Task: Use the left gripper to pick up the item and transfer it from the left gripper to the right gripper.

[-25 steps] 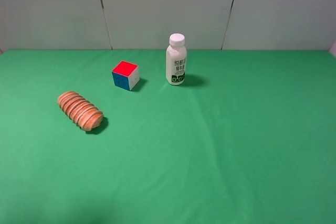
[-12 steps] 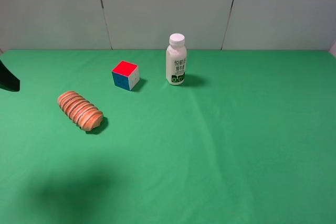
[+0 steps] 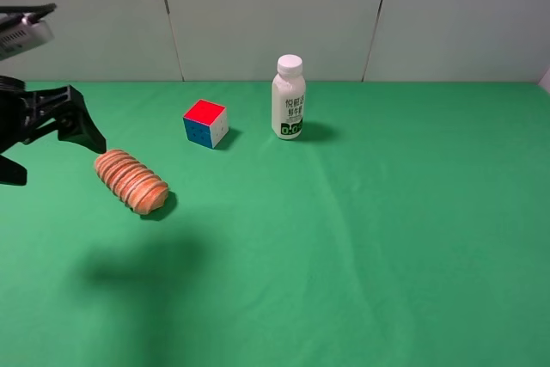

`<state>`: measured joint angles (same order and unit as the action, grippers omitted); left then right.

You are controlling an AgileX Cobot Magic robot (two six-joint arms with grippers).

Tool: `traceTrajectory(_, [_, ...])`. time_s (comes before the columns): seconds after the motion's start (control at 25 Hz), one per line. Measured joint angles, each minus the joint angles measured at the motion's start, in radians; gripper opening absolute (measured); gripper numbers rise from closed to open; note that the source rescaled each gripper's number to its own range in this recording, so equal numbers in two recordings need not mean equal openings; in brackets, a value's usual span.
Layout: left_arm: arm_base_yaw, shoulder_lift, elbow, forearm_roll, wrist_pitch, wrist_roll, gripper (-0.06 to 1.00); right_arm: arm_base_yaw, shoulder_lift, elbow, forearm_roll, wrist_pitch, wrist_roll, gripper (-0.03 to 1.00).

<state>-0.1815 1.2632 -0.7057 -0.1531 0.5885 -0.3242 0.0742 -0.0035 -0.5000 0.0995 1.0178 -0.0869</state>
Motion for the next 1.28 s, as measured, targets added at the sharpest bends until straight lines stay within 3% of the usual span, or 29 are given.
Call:
traceTrajectory(0.36, [-0.158, 0.194, -0.001, 0.124, -0.112, -0.312, 1.0, 0.0, 0.0, 0.0, 0.0, 0.0, 0.0, 1.0])
traceTrajectory(0.92, [-0.297, 0.439, -0.118, 0.384, -0.125, -0.813, 1.0, 0.0, 0.0, 0.0, 0.0, 0.0, 0.0, 1.0])
traceTrajectory(1.28, [-0.3, 0.532, -0.163, 0.393, -0.16, -0.884, 1.0, 0.0, 0.0, 0.0, 0.0, 0.0, 0.0, 1.0])
